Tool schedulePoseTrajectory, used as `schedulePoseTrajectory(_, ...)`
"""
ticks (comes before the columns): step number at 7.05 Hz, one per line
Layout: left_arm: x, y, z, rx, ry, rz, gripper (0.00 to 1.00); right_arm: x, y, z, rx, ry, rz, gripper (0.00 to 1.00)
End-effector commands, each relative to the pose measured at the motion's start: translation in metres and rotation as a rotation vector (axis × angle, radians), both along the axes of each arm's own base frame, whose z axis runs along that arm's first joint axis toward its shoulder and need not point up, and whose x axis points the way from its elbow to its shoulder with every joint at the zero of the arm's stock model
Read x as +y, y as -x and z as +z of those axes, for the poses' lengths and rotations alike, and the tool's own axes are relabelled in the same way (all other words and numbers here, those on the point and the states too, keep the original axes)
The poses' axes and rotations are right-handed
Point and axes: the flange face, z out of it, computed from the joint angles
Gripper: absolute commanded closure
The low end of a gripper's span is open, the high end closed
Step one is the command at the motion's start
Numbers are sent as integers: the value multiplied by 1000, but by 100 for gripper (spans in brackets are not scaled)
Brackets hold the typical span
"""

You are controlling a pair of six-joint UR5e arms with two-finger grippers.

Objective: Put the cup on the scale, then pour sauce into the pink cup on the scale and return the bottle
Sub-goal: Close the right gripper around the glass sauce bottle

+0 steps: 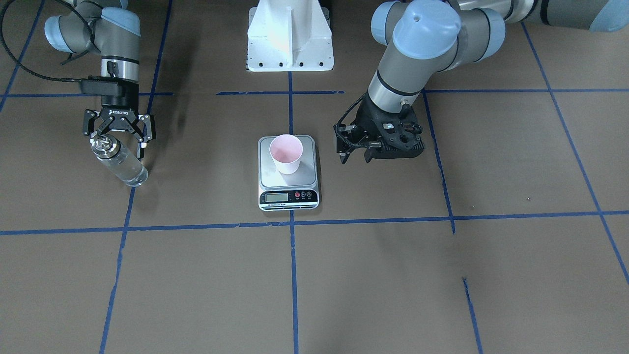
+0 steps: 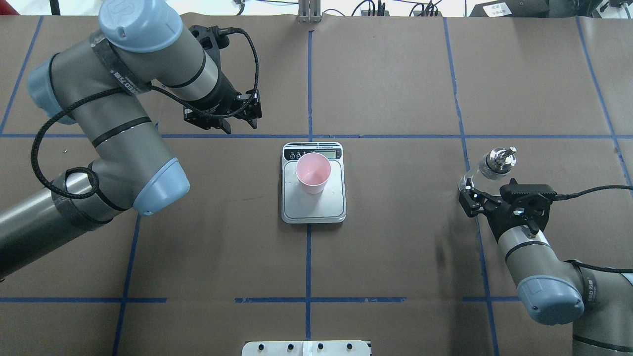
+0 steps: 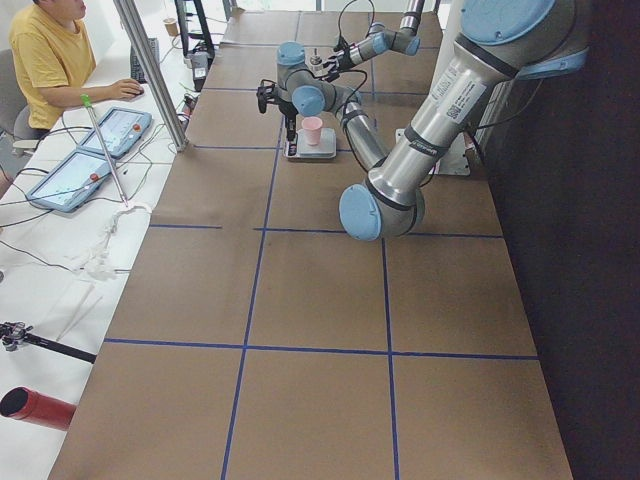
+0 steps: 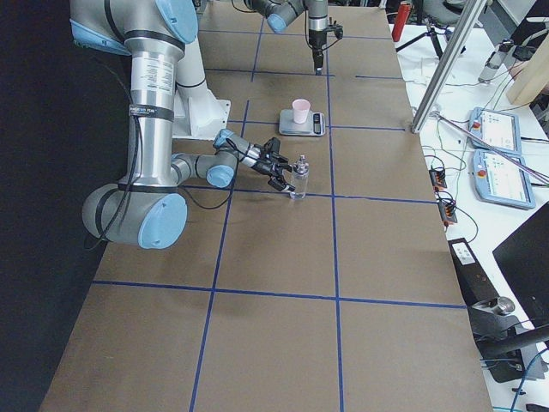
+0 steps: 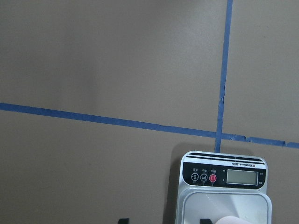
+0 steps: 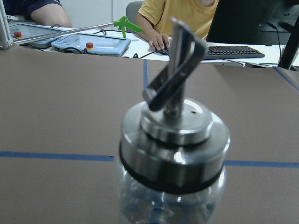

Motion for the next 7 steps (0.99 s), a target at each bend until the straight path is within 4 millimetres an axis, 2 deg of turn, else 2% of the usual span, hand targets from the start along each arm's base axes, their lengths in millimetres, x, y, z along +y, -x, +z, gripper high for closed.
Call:
schedulePoseTrajectory(1, 0, 0, -1, 1, -1, 0, 40, -13, 8, -3, 3, -21, 0, 0)
schedulePoseTrajectory(5, 0, 0, -1, 1, -2, -1, 40, -20, 4, -2, 4, -20, 14, 1)
schedulePoseTrajectory(6, 1, 1, -1, 2, -2, 0, 40, -20, 4, -2, 4, -20, 14, 6)
schedulePoseTrajectory(7, 1, 1, -2, 2, -2, 0, 40, -21, 8, 6, 16, -17, 15, 9)
